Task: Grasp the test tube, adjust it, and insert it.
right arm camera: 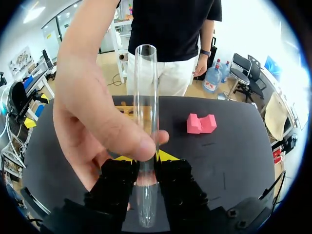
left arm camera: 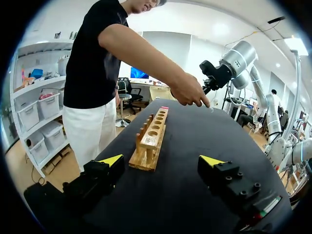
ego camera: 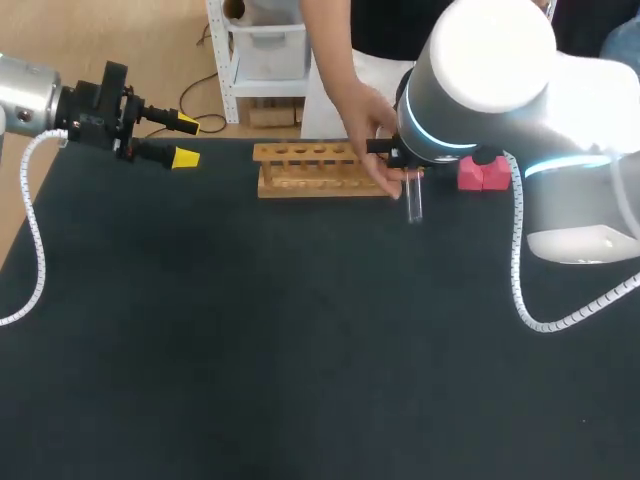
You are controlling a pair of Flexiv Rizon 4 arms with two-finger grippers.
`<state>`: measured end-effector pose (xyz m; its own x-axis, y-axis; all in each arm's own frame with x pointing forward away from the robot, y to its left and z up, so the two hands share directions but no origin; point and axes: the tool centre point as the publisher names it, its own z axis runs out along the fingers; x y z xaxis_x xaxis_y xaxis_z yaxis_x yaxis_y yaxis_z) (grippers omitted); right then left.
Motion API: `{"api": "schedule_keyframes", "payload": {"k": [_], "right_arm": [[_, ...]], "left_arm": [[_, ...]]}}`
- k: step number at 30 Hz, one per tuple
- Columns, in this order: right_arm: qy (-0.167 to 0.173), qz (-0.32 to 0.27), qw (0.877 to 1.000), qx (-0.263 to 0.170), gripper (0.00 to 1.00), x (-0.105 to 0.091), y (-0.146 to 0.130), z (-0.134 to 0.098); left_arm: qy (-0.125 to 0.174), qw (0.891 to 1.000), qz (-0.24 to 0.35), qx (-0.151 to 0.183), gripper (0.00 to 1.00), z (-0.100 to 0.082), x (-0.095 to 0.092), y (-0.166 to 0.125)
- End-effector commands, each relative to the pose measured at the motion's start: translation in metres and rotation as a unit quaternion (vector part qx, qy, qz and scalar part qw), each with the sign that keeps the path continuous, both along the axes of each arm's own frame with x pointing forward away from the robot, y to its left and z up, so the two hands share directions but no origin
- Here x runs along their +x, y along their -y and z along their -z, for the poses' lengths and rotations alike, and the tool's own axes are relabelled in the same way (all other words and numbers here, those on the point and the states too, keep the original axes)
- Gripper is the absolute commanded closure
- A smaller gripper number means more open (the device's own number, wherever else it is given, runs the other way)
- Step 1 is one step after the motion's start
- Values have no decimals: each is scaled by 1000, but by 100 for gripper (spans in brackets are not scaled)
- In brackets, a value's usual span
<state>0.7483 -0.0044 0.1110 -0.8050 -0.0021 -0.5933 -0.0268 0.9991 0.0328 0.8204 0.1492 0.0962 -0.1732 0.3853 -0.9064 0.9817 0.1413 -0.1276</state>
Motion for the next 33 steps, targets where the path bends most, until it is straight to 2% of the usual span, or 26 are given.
{"api": "schedule_keyframes", "payload": {"k": [1,33], "right_arm": [[4,1,1000,0,100,-1,0,1],[2,2,1000,1,100,6,0,5]], "left_arm": [[1,1000,1,-1,0,1,0,0],[1,1000,1,-1,0,1,0,0]]}}
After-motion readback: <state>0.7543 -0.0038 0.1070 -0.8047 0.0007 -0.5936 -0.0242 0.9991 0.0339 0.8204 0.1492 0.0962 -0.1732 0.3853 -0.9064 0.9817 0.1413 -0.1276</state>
